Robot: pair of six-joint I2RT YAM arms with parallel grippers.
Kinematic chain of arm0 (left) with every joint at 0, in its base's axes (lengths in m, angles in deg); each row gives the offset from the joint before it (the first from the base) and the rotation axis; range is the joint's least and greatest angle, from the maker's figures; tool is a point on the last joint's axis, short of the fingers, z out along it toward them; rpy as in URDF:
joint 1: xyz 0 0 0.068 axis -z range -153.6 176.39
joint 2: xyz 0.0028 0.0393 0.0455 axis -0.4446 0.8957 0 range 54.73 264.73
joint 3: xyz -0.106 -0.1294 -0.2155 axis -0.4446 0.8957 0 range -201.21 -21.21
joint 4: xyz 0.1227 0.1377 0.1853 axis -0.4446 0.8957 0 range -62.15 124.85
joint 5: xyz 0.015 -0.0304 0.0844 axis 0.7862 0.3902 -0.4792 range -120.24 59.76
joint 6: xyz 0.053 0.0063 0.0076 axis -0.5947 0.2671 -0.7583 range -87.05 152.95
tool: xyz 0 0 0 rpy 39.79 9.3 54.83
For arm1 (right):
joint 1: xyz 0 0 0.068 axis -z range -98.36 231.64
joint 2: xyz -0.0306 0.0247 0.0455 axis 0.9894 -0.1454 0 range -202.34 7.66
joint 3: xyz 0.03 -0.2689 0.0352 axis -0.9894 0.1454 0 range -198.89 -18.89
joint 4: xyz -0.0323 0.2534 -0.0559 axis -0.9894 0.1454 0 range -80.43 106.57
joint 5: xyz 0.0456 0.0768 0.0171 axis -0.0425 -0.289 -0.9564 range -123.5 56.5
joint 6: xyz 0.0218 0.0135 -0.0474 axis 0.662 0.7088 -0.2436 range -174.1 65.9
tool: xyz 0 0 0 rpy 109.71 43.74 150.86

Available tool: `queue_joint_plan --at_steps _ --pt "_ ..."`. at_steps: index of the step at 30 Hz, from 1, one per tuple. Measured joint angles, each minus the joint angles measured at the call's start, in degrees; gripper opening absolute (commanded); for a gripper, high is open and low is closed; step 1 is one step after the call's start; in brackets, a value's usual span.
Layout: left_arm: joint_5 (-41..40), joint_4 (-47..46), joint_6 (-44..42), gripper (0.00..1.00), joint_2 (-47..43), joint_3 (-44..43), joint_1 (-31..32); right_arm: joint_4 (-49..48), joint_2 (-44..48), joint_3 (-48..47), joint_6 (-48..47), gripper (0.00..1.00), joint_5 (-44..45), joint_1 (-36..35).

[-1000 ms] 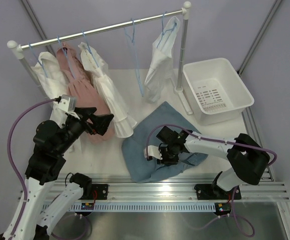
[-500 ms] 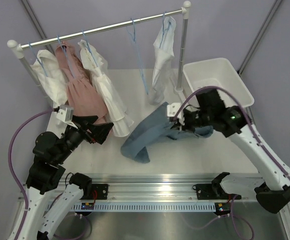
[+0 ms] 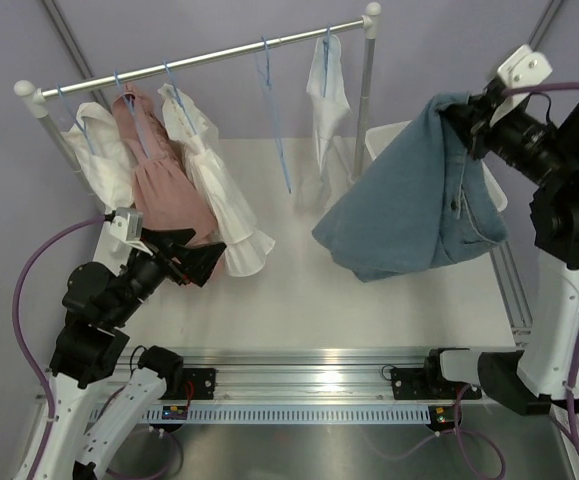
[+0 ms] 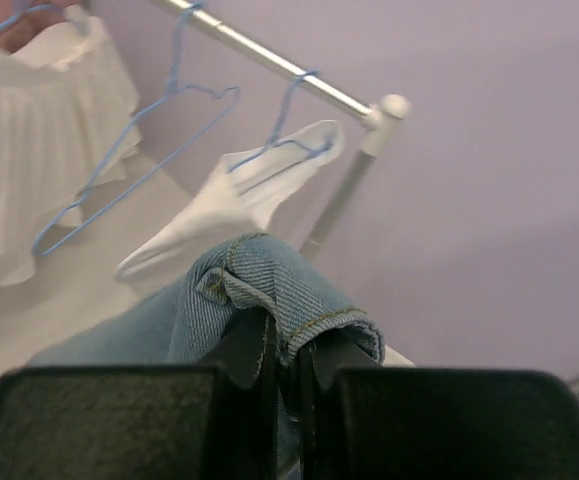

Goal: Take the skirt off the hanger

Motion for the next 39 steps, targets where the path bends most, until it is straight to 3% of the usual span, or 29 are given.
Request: queue_joint_plan --at_steps 4,8,16,22,25,33,37,39 --pt "0.04 0.35 -0.2 0.99 0.04 -0.94 0.0 -4.94 -8.52 -10.95 6.86 0.0 3.3 5.95" --pt "0.17 0.52 -0.66 0.99 0.02 -1.42 0.0 -9.77 -15.3 -15.78 12.39 0.0 8.85 9.66" --pt "0.17 1.2 -1.27 0.99 -0.04 -1.42 0.0 -17.31 -26.29 -24.22 18.05 0.0 19.3 11.85" --pt "0.15 1.29 -1.64 0.99 -0.66 -1.42 0.0 -22.84 -29.31 -25.66 19.89 0.0 22.64 11.98" --pt "0.15 1.4 -1.97 0.99 -0.94 -1.42 0.0 -25.83 -28.52 -20.85 20.44 0.0 22.21 12.15" --pt "-0.72 4.52 -2.78 0.99 -0.94 -3.32 0.0 -30.4 -20.37 16.33 20.92 0.02 14.82 12.31" --pt "-1.6 4.55 -2.58 0.99 -0.9 -3.82 0.0 -28.11 -20.41 26.69 20.06 0.16 11.39 12.31" --pt "-1.99 4.55 -2.21 0.99 -0.74 -3.89 0.0 -25.57 -20.59 27.89 19.17 0.35 9.73 12.31"
